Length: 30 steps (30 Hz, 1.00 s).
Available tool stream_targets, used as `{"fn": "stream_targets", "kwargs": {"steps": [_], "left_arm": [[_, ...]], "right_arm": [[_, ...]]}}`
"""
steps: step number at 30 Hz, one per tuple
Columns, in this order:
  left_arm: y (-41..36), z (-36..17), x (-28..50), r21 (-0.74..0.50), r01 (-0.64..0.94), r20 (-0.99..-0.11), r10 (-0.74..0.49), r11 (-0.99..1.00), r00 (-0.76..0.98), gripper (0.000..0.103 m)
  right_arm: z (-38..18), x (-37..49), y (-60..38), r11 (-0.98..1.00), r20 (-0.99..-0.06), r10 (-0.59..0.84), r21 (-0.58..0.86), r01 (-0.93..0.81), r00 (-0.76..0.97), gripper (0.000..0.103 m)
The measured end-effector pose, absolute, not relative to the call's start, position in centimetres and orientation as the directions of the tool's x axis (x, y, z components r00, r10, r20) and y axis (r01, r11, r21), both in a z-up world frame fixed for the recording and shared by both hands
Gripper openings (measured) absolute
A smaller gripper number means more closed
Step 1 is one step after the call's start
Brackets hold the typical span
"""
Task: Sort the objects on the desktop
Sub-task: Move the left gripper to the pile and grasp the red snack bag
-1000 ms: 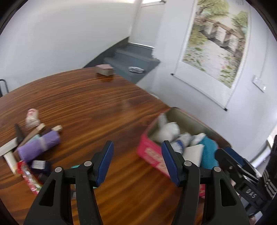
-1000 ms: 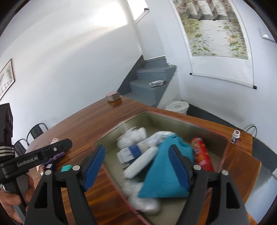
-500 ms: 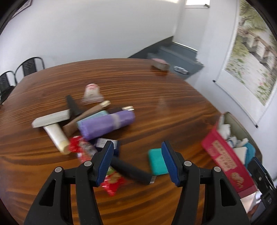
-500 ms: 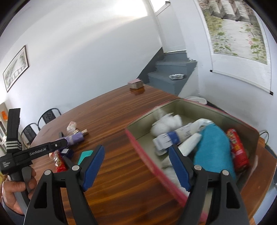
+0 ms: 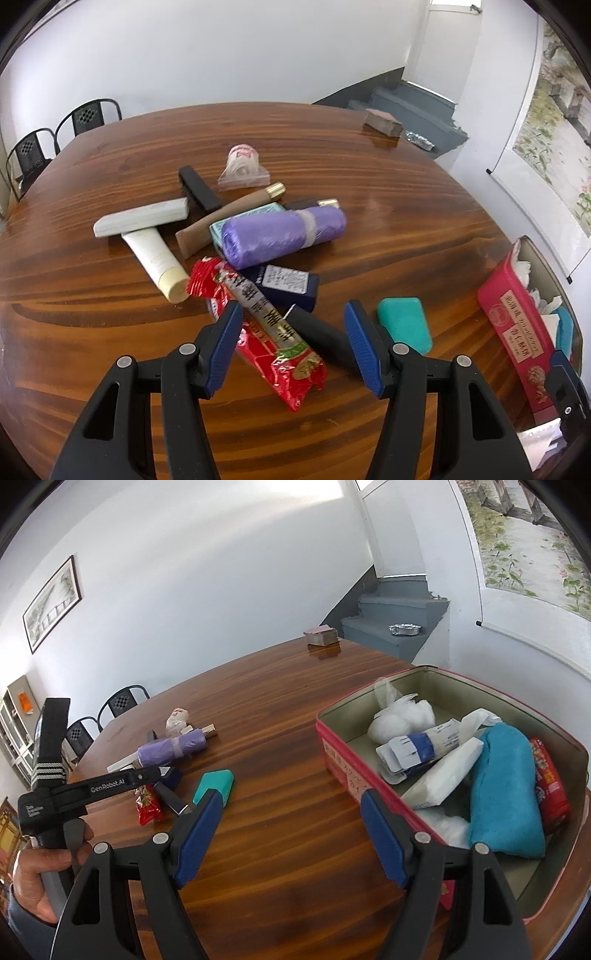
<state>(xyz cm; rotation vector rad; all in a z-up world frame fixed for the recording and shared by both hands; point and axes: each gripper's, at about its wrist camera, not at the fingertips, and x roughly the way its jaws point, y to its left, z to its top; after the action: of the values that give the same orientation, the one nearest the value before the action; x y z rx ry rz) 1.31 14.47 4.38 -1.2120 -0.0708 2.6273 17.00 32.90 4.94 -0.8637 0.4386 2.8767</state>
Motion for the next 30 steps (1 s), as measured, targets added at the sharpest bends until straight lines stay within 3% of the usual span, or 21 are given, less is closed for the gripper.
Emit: {"fn": "stream_targets", "kwargs": {"steps": [16,20,30], "left_arm": [[11.4,2.5,0.9,-0.148,-0.132,-0.776,0.198,-0.98,-0.599,0.061],[10.2,2.2,1.0,-0.16,-0.108,-0.78,0.192,-0.981,-0.596,0.072],[10.3,1.8,-0.2,-0.093,-0.106,-0.787,0.138,-0.99,-0.601,0.073]], "right_arm": [[4.3,16.5,32.0,-0.957,-0.569,-0.002,0.241,-0.164,-0.822,0.08],[4.2,16.5,31.9,-0.958,-0.571,-0.005,0.237,-0.159,-0.821,0.08],[4.3,16.5,31.1,-0.963,-0.573,-0.016,0.229,-0.141,-0.819,0.08]]}}
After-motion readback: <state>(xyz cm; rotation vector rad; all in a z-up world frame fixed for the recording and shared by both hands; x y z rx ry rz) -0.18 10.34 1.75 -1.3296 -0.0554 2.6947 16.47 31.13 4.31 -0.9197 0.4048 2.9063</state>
